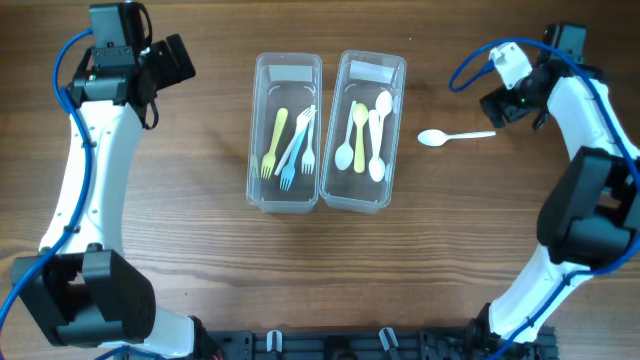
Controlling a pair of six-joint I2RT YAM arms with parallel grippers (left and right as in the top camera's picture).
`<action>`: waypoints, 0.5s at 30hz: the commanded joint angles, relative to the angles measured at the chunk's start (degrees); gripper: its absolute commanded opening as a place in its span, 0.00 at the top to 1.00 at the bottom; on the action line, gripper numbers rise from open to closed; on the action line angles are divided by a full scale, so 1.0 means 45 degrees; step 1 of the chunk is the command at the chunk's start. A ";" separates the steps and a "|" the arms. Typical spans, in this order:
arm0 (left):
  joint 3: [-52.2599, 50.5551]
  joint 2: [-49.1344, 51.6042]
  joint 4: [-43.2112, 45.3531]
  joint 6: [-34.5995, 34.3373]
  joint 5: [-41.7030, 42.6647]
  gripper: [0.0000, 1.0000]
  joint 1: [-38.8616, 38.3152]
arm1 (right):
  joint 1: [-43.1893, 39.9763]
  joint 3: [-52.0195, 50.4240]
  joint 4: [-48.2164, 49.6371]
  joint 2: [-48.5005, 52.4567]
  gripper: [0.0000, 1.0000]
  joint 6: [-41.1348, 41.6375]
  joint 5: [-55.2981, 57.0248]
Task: Pack container
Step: 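Move the right gripper to the last white spoon and grasp it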
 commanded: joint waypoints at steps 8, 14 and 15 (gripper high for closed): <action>0.0180 -0.0175 0.0039 -0.0209 -0.0068 0.00 0.0044 | 0.0015 -0.0131 -0.0884 0.0782 0.06 0.0874 -0.0005; 0.0180 -0.0175 0.0039 -0.0214 -0.0068 0.00 0.0044 | 0.0015 -0.0131 -0.1486 0.0782 0.08 0.1345 -0.0010; 0.0180 -0.0175 0.0039 -0.0209 -0.0068 0.00 0.0044 | 0.0015 -0.0131 -0.1423 0.0782 0.08 0.1486 -0.0010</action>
